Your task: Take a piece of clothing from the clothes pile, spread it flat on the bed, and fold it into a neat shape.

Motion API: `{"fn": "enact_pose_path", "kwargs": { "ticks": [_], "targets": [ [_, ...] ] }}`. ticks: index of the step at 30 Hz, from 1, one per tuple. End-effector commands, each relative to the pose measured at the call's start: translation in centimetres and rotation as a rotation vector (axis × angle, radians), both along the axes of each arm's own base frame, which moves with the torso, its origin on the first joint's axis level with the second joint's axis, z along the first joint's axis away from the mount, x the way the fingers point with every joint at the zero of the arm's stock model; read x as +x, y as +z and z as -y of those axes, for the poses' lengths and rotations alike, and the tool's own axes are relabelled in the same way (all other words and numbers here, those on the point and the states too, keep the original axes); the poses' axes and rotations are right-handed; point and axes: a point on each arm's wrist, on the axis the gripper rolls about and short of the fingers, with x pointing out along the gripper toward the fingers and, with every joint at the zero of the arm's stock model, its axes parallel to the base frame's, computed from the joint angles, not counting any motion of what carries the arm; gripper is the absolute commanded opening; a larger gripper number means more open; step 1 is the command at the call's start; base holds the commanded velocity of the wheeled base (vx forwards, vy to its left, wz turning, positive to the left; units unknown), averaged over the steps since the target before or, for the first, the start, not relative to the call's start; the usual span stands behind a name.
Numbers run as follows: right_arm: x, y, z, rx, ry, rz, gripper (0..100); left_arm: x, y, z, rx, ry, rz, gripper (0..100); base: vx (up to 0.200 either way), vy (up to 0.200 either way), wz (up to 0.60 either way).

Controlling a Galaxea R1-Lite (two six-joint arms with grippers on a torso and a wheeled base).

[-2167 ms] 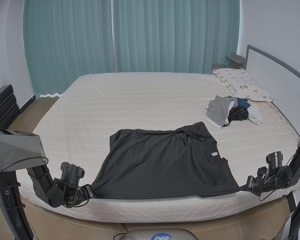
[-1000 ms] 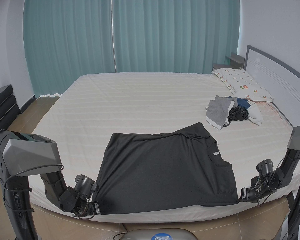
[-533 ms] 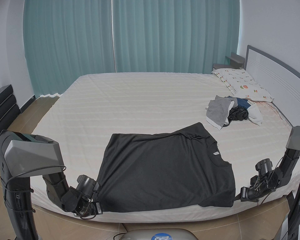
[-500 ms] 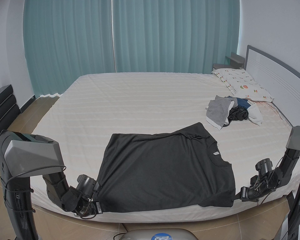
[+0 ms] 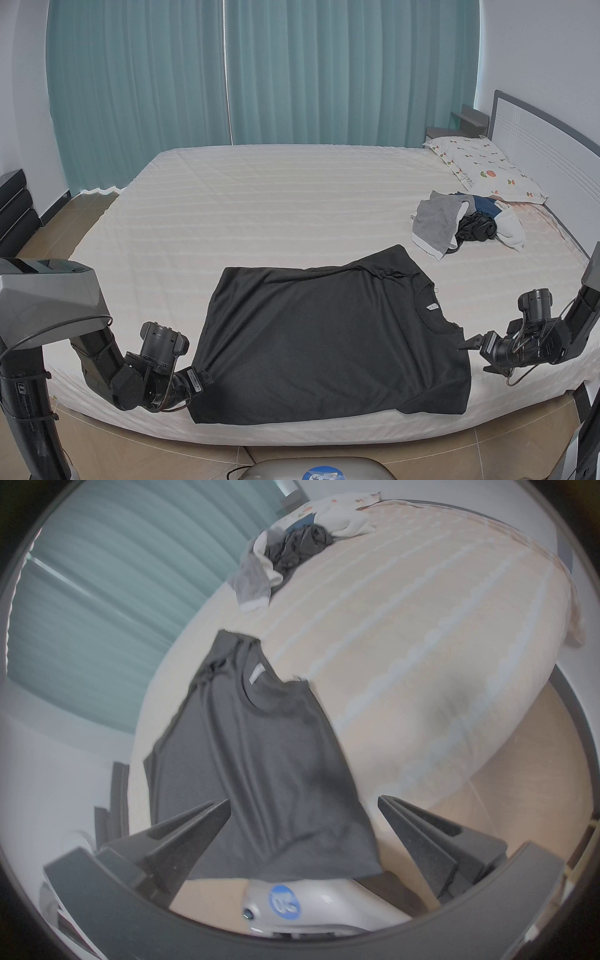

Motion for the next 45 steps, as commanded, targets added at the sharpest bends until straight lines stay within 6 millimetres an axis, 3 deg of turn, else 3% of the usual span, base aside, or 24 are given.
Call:
{"fn": "enact_pose_path", "kwargs": {
  "ticks": [1,9,11,14,32,45],
  "targets": [
    [2.8,0.8,-0.3,0.067,-0.057,0.083,100,0.7,1.5,-0.2,-0.102,0.04,0.087,100,0.0,0.0,0.0],
    [5.2,0.4,-0.2,0.188,-0.172,0.126,100,1.7,1.6,-1.0,-0.183,0.067,0.094,100,0.1,0.0,0.0],
    [5.7,-1.1,-0.3,0.229,-0.186,0.119,100,2.0,1.7,-0.9,-0.206,0.091,0.102,100,0.2,0.0,0.0],
    [6.0,-1.6,-0.4,0.233,-0.182,0.147,100,2.5,1.9,-1.1,-0.233,0.126,0.114,100,0.0,0.0,0.0],
    [5.1,-2.2,-0.5,0.288,-0.218,0.19,100,3.9,2.2,-1.4,-0.35,0.184,0.13,100,0.0,0.0,0.0],
    [4.7,-2.6,-0.6,0.286,-0.212,0.211,100,3.9,2.3,-1.2,-0.355,0.182,0.134,100,0.0,-0.185,0.0]
  ]
}}
